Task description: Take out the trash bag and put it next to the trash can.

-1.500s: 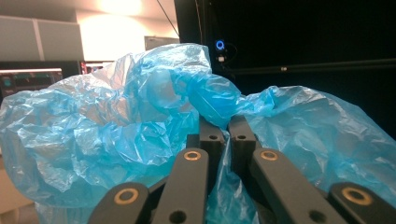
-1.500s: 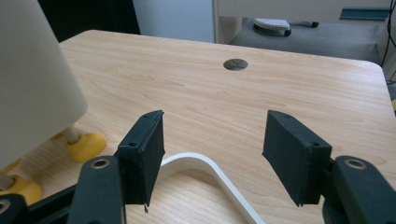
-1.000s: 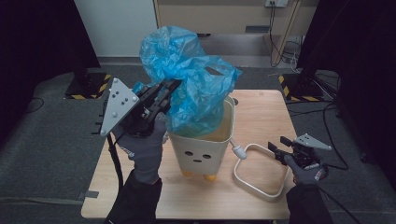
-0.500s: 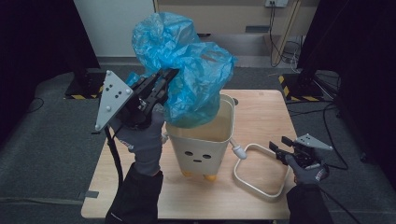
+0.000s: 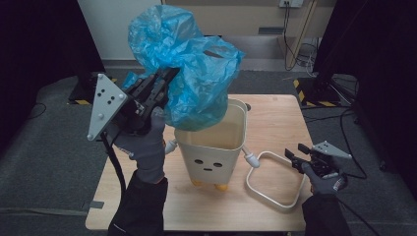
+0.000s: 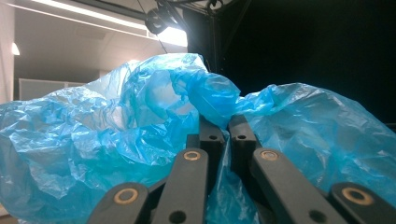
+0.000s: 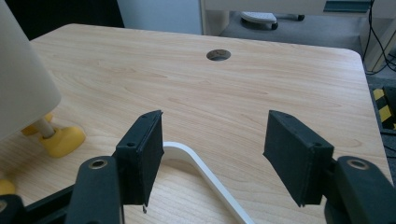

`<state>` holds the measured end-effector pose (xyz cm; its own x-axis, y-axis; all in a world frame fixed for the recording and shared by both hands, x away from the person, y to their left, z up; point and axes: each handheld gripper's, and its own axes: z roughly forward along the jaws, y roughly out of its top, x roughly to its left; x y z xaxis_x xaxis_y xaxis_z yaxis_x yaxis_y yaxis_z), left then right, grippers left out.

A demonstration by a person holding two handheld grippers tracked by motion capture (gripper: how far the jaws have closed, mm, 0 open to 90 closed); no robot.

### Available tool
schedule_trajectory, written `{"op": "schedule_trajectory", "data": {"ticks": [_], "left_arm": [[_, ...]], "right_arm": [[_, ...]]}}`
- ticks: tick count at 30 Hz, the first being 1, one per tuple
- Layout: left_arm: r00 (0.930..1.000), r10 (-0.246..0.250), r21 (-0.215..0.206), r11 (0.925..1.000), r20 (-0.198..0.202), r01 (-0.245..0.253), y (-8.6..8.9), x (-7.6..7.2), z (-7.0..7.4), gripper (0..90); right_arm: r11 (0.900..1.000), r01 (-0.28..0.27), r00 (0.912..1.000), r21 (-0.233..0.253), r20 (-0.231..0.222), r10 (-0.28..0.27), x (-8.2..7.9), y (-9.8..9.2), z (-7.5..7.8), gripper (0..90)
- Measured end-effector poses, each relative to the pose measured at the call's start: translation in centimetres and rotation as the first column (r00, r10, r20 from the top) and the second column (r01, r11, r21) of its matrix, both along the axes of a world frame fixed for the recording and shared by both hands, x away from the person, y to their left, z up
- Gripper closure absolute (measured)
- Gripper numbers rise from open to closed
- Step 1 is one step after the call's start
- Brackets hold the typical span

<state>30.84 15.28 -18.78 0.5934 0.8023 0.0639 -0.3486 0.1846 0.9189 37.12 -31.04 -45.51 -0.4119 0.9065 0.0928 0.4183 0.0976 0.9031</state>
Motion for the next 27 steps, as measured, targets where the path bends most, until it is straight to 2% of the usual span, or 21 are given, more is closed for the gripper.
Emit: {"op": "schedule_trajectory", "data": {"ticks": [10,20,27], "left_arm": [[0.9991,0.02,-0.03,0.9994,0.038,-0.019,1.2,-0.6,0.7,86.9],[0.9968,0.062,-0.04,0.9974,0.051,-0.06,2.8,-1.2,1.1,86.9],[0.9945,0.095,-0.028,0.9952,0.044,-0.094,3.8,-1.5,1.1,86.8]], "right_arm": [[1.0,0.002,1.0,-0.004,-0.005,-0.002,0.0,0.0,-0.1,37.4],[1.0,0.004,1.0,-0.004,-0.002,-0.004,0.1,0.0,-0.2,37.5],[1.0,0.005,0.9999,-0.014,-0.01,-0.005,0.1,-0.1,-0.3,37.4]]}}
